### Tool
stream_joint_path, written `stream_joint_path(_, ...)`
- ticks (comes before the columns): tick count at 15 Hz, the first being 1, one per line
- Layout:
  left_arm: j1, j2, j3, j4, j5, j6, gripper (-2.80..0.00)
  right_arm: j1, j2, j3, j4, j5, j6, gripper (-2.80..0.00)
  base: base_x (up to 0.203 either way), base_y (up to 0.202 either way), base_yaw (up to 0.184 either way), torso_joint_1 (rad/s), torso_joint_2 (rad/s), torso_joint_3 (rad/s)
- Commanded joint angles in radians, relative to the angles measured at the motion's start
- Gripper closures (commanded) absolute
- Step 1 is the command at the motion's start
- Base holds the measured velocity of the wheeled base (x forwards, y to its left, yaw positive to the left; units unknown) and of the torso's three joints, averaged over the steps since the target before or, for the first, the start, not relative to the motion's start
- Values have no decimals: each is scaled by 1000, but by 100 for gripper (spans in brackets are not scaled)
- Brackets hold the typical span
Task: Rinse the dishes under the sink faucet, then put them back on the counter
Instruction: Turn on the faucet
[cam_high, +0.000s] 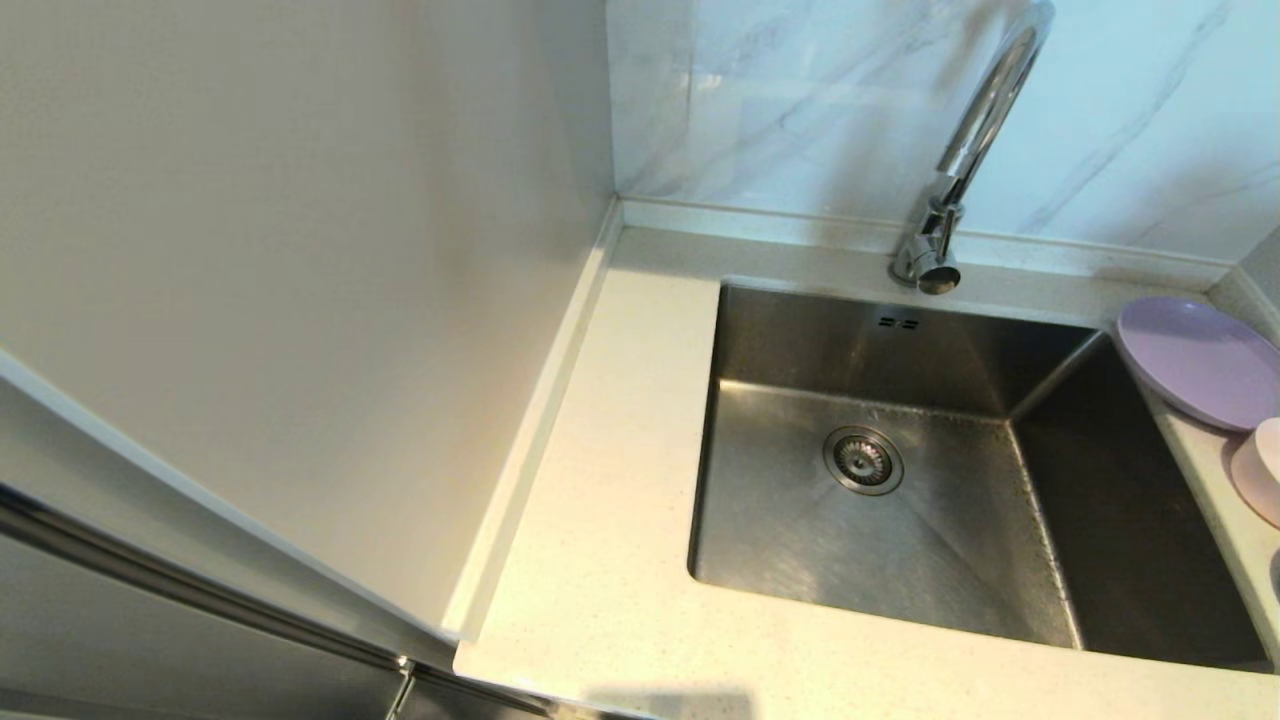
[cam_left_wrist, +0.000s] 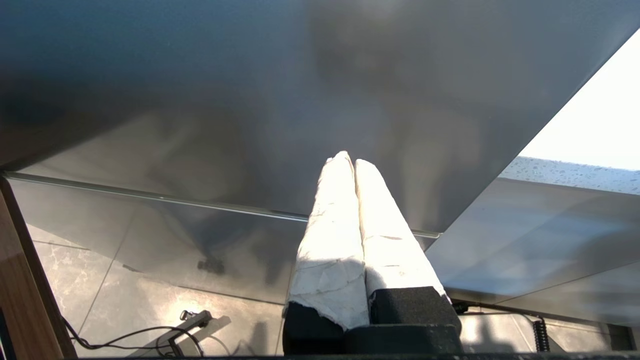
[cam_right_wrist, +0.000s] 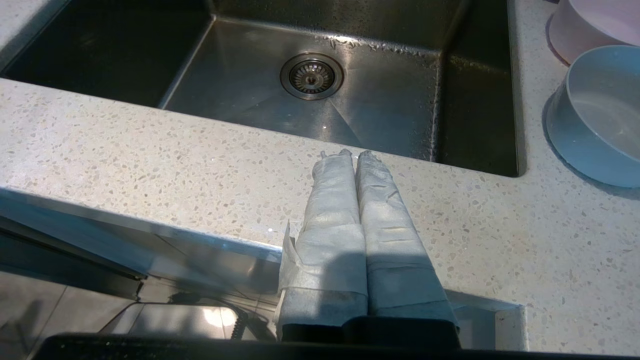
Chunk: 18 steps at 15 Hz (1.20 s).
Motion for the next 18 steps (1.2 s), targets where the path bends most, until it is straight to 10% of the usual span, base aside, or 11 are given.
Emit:
stream_joint_path(1,0,0,0,0,-1,0,0,0,2,9,0,0,1,0,0,0,0,0,0,0)
stream_joint_path(18,0,0,0,0,1,0,0,0,2,9,0,1,-5,0,0,0,0,0,0,0)
